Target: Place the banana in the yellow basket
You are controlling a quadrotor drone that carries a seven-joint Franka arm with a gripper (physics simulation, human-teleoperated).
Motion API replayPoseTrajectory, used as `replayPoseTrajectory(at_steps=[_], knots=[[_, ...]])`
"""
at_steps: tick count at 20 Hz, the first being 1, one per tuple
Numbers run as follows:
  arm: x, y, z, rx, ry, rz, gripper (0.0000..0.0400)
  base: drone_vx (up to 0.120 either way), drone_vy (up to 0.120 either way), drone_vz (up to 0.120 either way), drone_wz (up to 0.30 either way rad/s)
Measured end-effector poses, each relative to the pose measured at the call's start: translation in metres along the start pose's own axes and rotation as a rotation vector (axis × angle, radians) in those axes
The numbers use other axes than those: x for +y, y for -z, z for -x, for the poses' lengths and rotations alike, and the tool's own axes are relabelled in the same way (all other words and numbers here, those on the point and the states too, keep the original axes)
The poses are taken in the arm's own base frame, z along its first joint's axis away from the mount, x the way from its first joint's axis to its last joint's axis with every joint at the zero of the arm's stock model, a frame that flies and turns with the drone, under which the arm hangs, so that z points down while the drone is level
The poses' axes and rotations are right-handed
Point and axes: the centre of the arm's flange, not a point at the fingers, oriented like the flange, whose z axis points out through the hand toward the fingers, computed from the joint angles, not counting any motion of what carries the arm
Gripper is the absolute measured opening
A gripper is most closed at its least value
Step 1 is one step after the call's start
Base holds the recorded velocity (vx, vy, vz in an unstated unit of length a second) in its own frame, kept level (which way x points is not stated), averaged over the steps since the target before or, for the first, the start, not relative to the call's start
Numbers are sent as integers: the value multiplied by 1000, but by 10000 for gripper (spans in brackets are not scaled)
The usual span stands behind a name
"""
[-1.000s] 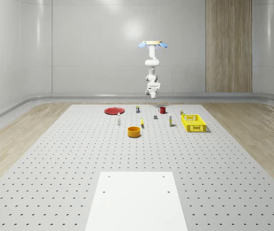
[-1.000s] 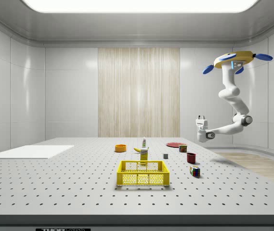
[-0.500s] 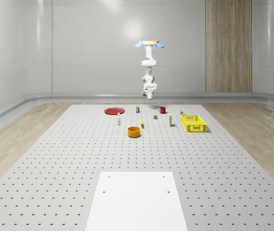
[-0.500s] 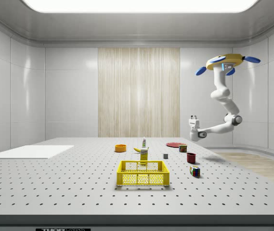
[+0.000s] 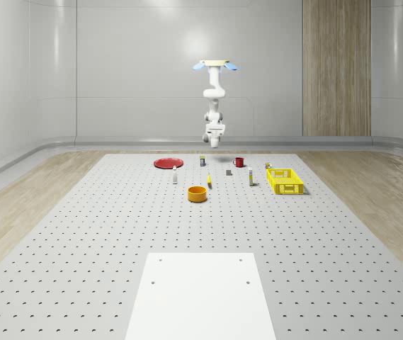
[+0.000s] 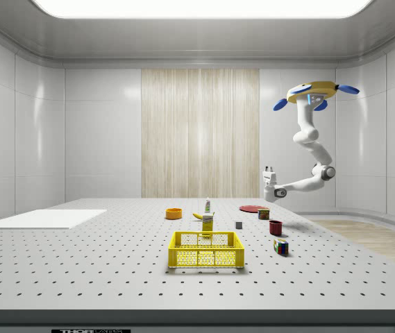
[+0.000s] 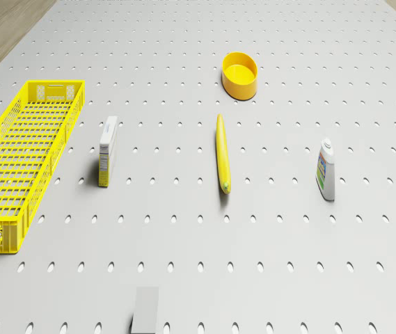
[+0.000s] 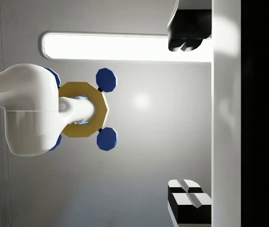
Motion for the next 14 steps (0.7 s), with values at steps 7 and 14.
replayPoseTrajectory(at_steps=[7,14], knots=[[-7,-1,8,79,2,72,400,120,-120,0,0],[-30,-10,31,323,8,310,400,120,-120,0,0]])
